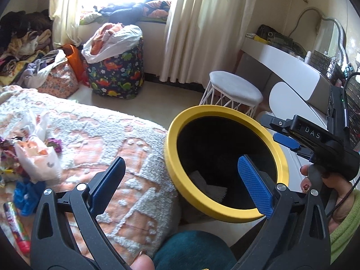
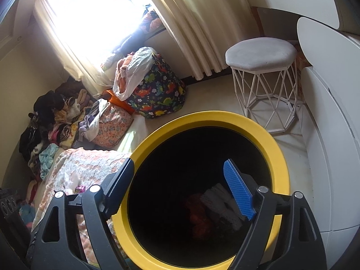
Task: Collect trash
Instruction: 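Open the left gripper over the bin while the right gripper releases the foam net, then move both open grippers away from the bin toward the bed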
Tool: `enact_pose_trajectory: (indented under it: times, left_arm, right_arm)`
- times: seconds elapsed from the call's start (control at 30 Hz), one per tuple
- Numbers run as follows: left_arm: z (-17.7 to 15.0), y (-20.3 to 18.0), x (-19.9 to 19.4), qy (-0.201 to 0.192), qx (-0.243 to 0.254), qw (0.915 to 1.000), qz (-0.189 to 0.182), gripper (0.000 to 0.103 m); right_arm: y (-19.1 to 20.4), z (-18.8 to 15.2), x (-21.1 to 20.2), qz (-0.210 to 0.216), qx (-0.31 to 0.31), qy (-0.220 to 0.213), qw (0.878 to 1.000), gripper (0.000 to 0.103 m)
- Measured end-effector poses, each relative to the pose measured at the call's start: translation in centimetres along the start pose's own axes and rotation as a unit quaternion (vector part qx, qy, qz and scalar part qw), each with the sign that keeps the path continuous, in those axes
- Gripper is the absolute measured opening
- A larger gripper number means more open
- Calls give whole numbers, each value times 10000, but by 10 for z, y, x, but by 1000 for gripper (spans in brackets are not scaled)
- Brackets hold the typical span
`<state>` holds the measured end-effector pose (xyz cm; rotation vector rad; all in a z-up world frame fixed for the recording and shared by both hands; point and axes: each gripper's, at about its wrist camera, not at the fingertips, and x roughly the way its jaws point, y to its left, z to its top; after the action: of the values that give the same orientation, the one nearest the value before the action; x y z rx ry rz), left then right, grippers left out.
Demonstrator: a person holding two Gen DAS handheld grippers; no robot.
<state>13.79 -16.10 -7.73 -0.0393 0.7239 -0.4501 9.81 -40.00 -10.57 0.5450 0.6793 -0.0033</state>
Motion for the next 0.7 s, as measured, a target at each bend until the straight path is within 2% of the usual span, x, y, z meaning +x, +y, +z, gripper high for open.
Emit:
enact_pose_trajectory:
  times: [0.37, 0.7]
  left_arm:
    - [4, 28, -28, -299, -261, 9986, 339, 92]
    - [7, 66, -50, -602, -593, 9939, 703, 92]
  right_arm:
    - [30, -5, 0, 233, -546, -7, 9982, 84]
    - [64, -16, -2, 513, -977, -32, 9939, 86]
